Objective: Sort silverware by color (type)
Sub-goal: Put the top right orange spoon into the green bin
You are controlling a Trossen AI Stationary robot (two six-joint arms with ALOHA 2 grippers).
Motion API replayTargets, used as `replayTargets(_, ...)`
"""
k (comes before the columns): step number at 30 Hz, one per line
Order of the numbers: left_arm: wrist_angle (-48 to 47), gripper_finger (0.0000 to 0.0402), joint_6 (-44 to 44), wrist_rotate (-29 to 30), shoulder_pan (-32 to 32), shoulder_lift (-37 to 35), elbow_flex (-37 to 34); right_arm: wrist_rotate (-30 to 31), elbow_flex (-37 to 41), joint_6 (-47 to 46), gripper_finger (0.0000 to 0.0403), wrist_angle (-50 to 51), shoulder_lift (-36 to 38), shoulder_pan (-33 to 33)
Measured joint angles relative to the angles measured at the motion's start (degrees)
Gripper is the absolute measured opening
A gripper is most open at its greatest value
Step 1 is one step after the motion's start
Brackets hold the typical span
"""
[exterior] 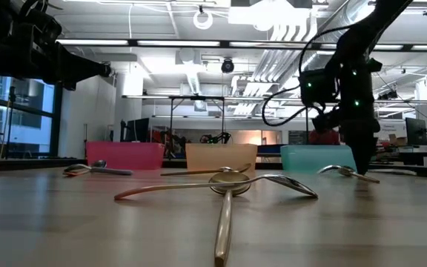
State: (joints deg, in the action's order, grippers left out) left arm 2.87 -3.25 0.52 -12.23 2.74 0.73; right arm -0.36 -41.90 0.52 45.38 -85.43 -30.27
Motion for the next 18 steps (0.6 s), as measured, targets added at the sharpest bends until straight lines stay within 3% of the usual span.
replayTargets(10, 0.0, 0.0001, 0.0, 0.2, 0.0, 0.0, 0.0, 0.6, -12.6, 3.9, 0.0001, 10.0, 0.2, 0.8)
replayTargets(18, 0.0, 0.0001, 0.0, 2.8, 0.0, 0.0, 0.0, 10.2, -24.0, 11.9, 0.0000, 14.8, 0.3, -1.1)
